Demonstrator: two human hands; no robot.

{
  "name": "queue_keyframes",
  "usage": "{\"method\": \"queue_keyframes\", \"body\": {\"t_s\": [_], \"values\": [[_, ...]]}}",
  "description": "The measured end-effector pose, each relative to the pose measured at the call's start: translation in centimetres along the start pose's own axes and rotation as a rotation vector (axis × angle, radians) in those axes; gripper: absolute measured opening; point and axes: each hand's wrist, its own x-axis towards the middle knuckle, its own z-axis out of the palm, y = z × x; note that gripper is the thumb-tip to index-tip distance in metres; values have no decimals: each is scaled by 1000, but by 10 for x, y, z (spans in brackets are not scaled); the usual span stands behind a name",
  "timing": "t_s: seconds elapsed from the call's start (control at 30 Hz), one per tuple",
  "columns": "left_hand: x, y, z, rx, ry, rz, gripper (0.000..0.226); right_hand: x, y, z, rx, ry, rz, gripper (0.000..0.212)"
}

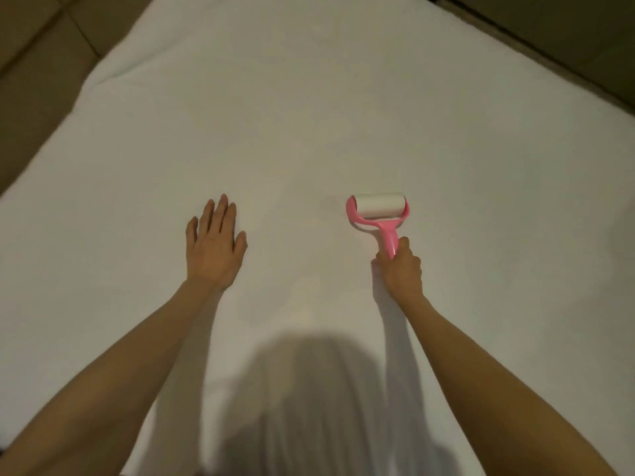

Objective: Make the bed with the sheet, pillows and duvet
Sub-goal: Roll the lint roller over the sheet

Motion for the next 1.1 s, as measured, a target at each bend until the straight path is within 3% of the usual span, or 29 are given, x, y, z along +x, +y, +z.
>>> {"method": "queue_keyframes", "body": {"t_s": [0.3,0.47,0.7,0.8,0.93,1.0,1.1], "values": [[-76,6,1,38,-92,48,57,-49,59,-15,-43,-18,-3,23],[-101,3,-3,56,-104,29,55,-50,57,-29,53,1,1,15],[-144,-7,-9,11,-109,-83,60,-65,53,-56,117,49,-216,9],[-162,-9,-12,4,-116,-112,62,-81,61,-58,-36,-97,-326,12],[-178,-14,-15,-25,-100,-158,61,-99,78,-48,-450,-325,-544,12],[-186,-19,-17,-48,-85,-182,61,-104,81,-40,-639,-375,-662,20],[-199,-36,-15,-69,-86,-245,61,-107,69,-28,-711,-412,-726,26]]}}
